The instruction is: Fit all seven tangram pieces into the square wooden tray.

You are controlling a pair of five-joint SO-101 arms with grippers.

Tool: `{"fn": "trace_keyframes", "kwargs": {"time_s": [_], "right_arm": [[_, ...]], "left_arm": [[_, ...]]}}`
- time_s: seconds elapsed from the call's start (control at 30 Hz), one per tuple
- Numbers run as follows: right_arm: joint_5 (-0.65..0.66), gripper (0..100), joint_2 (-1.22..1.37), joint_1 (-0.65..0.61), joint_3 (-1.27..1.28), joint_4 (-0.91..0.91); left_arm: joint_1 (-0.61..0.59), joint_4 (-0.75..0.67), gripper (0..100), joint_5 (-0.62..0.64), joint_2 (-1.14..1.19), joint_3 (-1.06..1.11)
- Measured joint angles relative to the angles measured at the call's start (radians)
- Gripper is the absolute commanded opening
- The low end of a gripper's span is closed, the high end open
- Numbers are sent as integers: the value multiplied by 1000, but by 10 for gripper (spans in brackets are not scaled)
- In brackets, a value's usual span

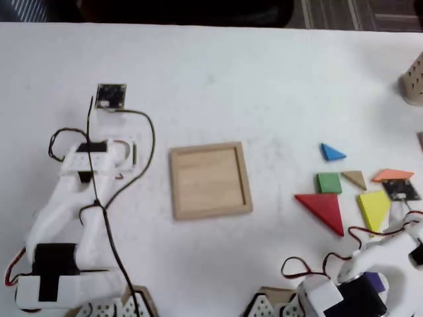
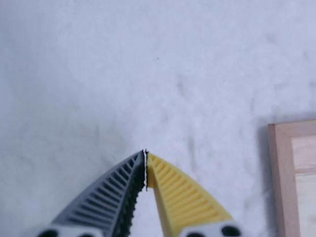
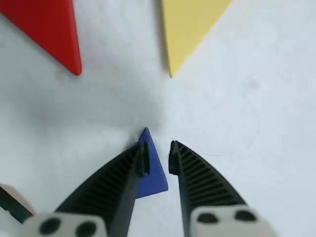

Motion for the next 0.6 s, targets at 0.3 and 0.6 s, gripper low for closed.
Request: {"fn": "trace_keyframes", "kwargs": {"time_s": [0.3,0.6], "right_arm": [[91,71,0,68,-83,233],[242,36,0,250,43,160]], "left_arm": [[0,0,50,0,0,0],[0,-2,50,0,0,0]]}}
